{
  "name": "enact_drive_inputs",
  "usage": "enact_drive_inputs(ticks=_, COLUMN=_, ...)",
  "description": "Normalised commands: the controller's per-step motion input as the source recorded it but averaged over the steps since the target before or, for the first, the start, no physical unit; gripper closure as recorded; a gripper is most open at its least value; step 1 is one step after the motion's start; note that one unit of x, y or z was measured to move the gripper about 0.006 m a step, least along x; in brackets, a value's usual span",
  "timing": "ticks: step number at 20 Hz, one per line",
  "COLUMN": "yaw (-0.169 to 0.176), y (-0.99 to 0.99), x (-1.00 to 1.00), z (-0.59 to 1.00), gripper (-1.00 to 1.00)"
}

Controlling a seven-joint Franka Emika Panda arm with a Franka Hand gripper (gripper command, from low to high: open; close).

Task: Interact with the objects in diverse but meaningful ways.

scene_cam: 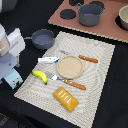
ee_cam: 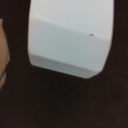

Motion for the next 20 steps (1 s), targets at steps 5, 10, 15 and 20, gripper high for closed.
enact_drive_inputs(ticks=5, yaw=0.131, y=0.49, x=0.62, z=0.49, gripper=-1.0)
enact_drive_inputs(ticks=10, yaw=0.125, y=0.64, x=0.51, z=0.07, gripper=-1.0)
enact_drive_inputs(ticks=15, yaw=0.06, y=0.57, x=0.26, z=0.06, gripper=-1.0)
enact_drive_inputs(ticks=20, yaw=-0.041, y=0.46, x=0.07, z=0.24, gripper=-1.0)
